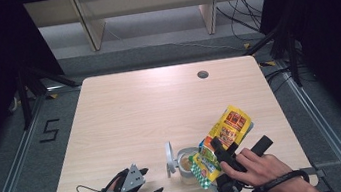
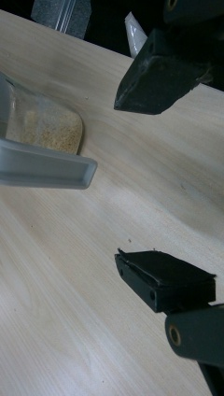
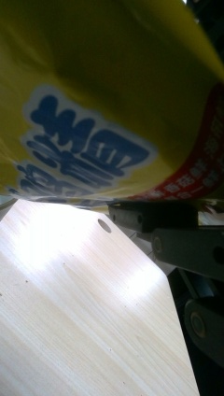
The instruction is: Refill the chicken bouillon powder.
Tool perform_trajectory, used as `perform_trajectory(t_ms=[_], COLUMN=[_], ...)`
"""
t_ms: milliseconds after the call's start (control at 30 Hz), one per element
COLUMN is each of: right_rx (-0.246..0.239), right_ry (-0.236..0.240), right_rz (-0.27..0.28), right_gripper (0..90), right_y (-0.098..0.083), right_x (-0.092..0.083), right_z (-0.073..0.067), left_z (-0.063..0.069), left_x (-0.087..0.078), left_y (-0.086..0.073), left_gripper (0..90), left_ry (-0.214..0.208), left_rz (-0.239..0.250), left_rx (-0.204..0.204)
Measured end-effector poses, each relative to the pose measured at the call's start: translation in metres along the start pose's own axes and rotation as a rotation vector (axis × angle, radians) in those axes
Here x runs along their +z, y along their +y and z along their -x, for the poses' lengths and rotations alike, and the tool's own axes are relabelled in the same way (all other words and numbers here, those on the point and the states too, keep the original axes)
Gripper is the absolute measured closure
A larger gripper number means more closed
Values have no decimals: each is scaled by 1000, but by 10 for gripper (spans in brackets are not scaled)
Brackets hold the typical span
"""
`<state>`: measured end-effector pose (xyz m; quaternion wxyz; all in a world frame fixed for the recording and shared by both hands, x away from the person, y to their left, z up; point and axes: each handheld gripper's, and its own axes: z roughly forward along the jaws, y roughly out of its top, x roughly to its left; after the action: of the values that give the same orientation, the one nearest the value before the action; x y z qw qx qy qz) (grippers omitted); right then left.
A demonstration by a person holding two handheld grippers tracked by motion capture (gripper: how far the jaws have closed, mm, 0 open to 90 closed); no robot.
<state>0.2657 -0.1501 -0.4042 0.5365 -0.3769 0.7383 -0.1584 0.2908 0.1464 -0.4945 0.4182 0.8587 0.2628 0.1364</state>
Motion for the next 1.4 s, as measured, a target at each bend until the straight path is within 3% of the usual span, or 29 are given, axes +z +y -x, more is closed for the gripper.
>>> perform_trajectory(t_ms=[733, 767, 900, 1400], right_rx=[-4, -4, -1, -3], right_ry=[6, -18, 3, 0], right_rz=[-8, -10, -10, -4], right_gripper=[647, 647, 647, 647], right_y=[-2, -2, -2, -2], right_x=[-2, -2, -1, -3], right_z=[0, -1, 0, -2], left_z=[0, 0, 1, -1], left_x=[0, -1, 0, 1], left_y=[1, 1, 1, 0], left_gripper=[214, 214, 214, 214], left_ry=[0, 7, -3, 8], left_rz=[-10, -10, -3, -17], left_rx=[7, 5, -2, 14])
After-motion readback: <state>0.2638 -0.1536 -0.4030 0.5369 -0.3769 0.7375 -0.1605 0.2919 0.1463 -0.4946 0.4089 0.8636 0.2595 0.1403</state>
